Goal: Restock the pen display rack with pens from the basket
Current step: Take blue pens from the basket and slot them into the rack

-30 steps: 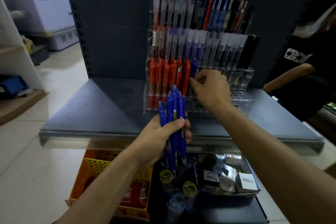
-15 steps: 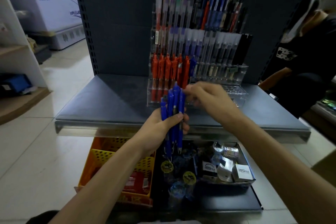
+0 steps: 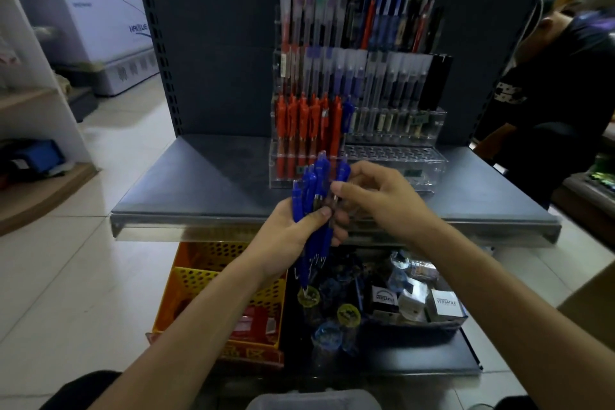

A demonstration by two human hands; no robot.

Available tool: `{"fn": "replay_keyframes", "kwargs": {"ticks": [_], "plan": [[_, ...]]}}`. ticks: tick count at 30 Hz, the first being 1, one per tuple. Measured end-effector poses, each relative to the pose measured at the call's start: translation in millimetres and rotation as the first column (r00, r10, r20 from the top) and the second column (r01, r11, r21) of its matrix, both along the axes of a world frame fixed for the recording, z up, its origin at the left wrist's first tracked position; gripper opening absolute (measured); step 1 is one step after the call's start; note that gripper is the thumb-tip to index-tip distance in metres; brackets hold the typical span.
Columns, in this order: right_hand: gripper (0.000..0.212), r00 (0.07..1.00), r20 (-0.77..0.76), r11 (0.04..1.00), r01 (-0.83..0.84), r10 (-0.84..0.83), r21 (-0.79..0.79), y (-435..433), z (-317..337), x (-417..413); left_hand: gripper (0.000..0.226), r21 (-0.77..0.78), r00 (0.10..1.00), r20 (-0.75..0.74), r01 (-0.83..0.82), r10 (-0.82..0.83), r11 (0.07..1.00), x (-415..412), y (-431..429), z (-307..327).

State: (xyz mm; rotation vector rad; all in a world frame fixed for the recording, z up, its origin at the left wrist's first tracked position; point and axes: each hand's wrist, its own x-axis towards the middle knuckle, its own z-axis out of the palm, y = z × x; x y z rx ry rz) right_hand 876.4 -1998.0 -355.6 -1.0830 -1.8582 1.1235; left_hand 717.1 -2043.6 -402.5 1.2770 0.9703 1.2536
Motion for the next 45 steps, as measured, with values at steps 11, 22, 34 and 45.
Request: {"fn": "replay_keyframes", "kwargs": {"ticks": [11,22,34,45], "plan": [[0.007,0.936,-0.228,0.911,0.323,-0.268,0.256,51.1,67.3,3.8,0.017,-0.034,1.0,0.022,-0.01,0.01,0.999,1.2,11.8,0.4],[0.008,0.94,0.03,0.852,0.294,-0.339,0.433,88.3,47.8,-14.0,0.019,-0.025,1.0,-0.009,-0.016,0.015,1.0,4.3,27.4,8.0],[0.024,0.855,0.203,0.819,0.349,-0.477,0.455,100.3,9.3,-23.8,0.016,0.037,0.982,-0.187,-0.007,0.014,0.999,6.5,28.3,7.9],[0.032,0.995,0.011,0.984,0.097,-0.1,0.148,21.8,-3.3,3.0,0.018,0.046,0.988,-0.151,0.026,-0.019,0.999,6.7,15.5,11.4]]}}
